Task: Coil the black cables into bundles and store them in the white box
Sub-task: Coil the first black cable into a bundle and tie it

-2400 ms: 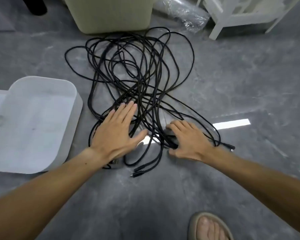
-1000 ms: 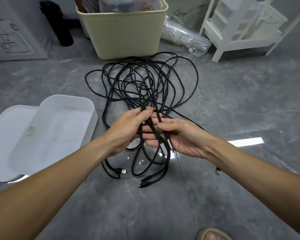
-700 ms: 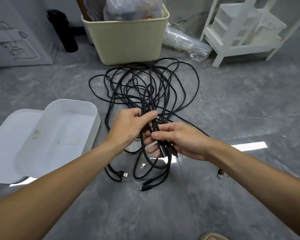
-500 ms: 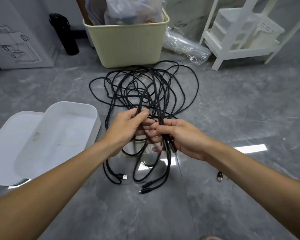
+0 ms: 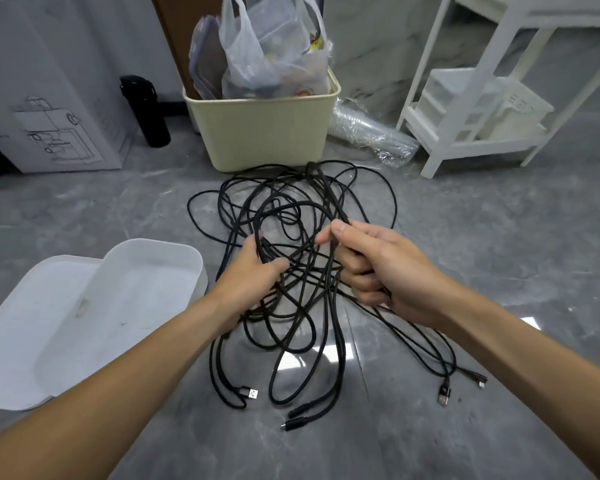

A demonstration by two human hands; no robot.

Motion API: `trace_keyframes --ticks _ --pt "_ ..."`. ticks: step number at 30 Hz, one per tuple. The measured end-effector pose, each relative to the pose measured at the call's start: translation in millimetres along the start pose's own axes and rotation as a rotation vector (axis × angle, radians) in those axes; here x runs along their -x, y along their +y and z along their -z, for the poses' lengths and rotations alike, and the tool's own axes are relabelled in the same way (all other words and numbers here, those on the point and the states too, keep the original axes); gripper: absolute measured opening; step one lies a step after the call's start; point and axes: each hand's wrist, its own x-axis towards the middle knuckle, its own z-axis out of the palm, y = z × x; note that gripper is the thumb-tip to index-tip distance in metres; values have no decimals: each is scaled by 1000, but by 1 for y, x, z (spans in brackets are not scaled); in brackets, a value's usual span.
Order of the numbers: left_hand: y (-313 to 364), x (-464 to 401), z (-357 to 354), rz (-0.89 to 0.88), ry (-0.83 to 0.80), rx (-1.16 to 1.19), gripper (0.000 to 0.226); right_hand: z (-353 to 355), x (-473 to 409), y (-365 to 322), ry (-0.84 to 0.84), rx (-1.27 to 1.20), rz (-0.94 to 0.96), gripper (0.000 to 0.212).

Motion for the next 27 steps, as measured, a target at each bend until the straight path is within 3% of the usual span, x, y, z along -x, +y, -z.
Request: trace_keyframes --ticks 6,10,12,17,23,27 --pt "63 -1 6 17 123 105 70 -10 -9 -53 28 45 37 33" --pt "130 9 25 -35 89 227 46 -19 -13 -115 41 80 79 34" --pt "172 21 37 -34 25 266 45 -24 -9 -155 39 102 86 35" --pt "295 60 75 -74 -162 384 53 -43 9 -272 3 139 93 34" --pt "464 121 128 -197 -204 454 13 -75 49 -438 -43 190 110 37" --pt "579 164 166 -224 -169 472 35 -96 78 -557 -65 142 122 51"
